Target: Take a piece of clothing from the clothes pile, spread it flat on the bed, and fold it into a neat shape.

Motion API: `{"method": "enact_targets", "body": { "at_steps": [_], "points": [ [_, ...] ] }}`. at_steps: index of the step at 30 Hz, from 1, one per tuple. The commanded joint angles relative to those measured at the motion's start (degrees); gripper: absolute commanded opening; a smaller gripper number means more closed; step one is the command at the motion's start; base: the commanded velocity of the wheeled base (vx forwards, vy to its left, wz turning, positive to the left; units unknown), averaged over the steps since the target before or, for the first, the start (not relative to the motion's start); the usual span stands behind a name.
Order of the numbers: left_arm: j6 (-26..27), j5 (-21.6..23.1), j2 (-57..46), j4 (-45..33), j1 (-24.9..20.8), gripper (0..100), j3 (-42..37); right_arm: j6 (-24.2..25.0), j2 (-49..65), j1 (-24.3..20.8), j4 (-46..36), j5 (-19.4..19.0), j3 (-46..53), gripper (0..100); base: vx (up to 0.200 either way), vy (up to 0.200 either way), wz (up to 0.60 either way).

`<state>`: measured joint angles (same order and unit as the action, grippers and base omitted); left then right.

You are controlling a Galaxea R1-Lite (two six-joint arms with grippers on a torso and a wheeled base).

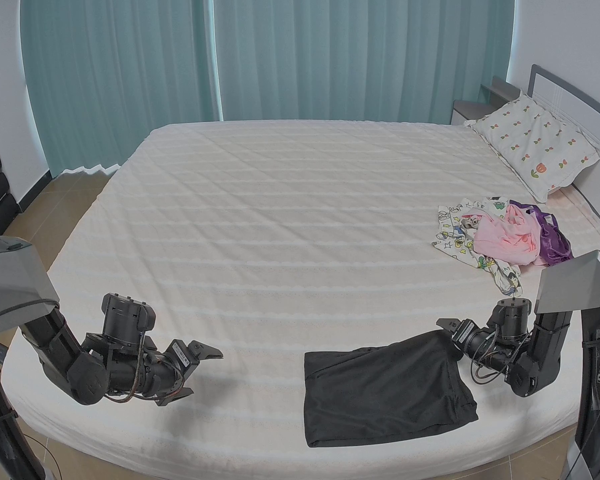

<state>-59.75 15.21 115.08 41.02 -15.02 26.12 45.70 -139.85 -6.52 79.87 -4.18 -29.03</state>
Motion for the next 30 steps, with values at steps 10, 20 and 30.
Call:
{"method": "enact_targets", "body": {
  "at_steps": [10,20,30],
  "points": [
    [0.0,0.0,0.1,0.0,-0.2,100,-0.1,-1.3,2.6,-1.7,7.4,-4.3,11.1,100,-0.200,0.000,0.00],
    [-0.1,-0.1,0.1,0.0,-0.3,100,-0.1,-4.1,2.6,-1.7,9.7,-6.3,13.5,100,0.000,-0.020,0.00],
    [0.0,-1.4,0.7,0.0,-0.8,100,0.0,-8.1,2.1,-2.2,9.7,-8.7,14.8,100,0.000,-0.200,0.00]
  ]
}}
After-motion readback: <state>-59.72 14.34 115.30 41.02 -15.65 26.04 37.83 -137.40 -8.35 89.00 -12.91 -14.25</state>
